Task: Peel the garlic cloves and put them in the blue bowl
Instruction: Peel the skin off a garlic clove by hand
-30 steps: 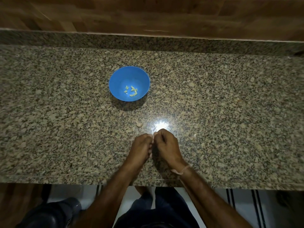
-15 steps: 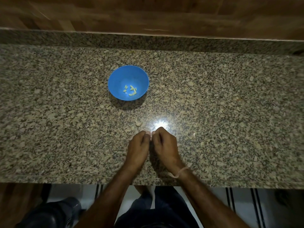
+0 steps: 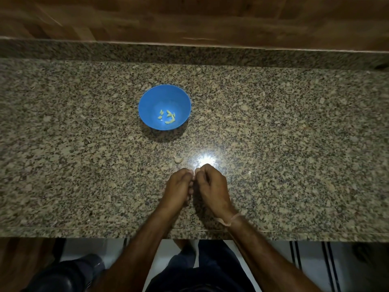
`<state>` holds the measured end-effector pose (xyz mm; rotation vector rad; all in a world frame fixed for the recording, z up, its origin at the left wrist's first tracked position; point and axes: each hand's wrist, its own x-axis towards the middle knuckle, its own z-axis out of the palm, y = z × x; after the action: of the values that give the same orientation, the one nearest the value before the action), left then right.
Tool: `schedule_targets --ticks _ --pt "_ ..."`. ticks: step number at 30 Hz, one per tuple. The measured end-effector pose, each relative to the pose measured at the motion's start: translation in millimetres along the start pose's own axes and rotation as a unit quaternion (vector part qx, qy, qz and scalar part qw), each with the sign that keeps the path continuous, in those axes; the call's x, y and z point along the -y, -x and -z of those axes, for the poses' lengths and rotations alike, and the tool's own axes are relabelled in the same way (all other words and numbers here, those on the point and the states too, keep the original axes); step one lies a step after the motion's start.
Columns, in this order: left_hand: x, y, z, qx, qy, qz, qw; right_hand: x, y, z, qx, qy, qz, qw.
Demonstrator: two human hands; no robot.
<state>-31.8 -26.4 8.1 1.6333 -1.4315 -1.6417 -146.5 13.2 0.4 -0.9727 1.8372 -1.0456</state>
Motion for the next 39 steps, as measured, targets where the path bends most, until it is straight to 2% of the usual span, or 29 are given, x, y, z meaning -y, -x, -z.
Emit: schedule_targets --ticks 1,3,5,8,9,10,12,13,14,16,18,21,26,29,31,32,33,35,36,37,39 --pt "0 0 1 0.001 -0.022 -0.014 1.0 0 -1 0 0.002 -0.009 -0.017 1.0" --pt "3 3 3 -0.032 -0.147 -0.117 0.982 2 -5 -1 0.029 -0.116 -0.124 0.985" --pt "5 5 5 -0.063 -0.229 -0.187 0.953 7 -7 -2 0.075 -0.249 -0.238 0.936" --pt "7 1 7 -0.083 -0.172 -0.2 0.961 10 -9 -1 0.102 -0.3 -0.293 0.902" --pt "6 1 8 -0.085 -0.151 -0.192 0.966 11 -9 -1 0.1 -0.306 -0.293 0.9" --pt "6 2 9 -0.086 -0.137 -0.183 0.97 11 -7 -2 0.09 -0.278 -0.264 0.919" --pt "4 3 8 -0.093 -0.122 -0.152 0.976 10 -3 -2 0.044 -0.13 -0.133 0.981" --pt "4 2 8 -0.095 -0.119 -0.131 0.98 8 -1 -2 0.02 -0.059 -0.06 0.996" --pt "4 1 7 -0.093 -0.111 -0.108 0.984 7 0 -3 0.007 -0.019 -0.008 1.0" --pt "5 -2 5 -0.077 -0.065 -0.059 0.993 5 -1 -4 -0.007 0.014 0.04 0.999" --pt "8 -3 1 -0.076 -0.041 -0.047 0.995 3 -4 -5 -0.005 0.014 0.024 1.0" --pt "9 -2 -2 -0.088 -0.063 -0.059 0.992 1 -8 -4 0.008 -0.019 -0.034 0.999" --pt "11 -4 -1 -0.109 -0.061 -0.045 0.991 -1 -9 -2 0.029 -0.027 -0.059 0.997" --pt "8 -5 -4 -0.095 -0.002 -0.016 0.995 2 -7 -6 0.048 -0.193 -0.169 0.965" --pt "8 -5 -5 -0.095 0.005 -0.021 0.995 7 -7 -6 0.065 -0.245 -0.238 0.938" --pt "9 -6 -4 -0.096 -0.002 -0.028 0.995 9 -6 -5 0.069 -0.251 -0.24 0.935" --pt "8 -6 -3 -0.098 -0.011 -0.034 0.995 9 -6 -4 0.065 -0.226 -0.213 0.948" --pt "8 -7 0 -0.101 -0.027 -0.04 0.994 6 -4 -2 0.034 -0.104 -0.098 0.989" --pt "7 -7 0 -0.101 -0.035 -0.041 0.993 4 -3 -2 0.021 -0.045 -0.046 0.998" --pt "6 -7 0 -0.102 -0.045 -0.042 0.993 2 -3 -3 0.014 -0.027 -0.024 0.999" --pt "5 -5 -1 -0.113 -0.072 -0.045 0.99 -2 -5 -5 0.013 -0.056 -0.041 0.997"
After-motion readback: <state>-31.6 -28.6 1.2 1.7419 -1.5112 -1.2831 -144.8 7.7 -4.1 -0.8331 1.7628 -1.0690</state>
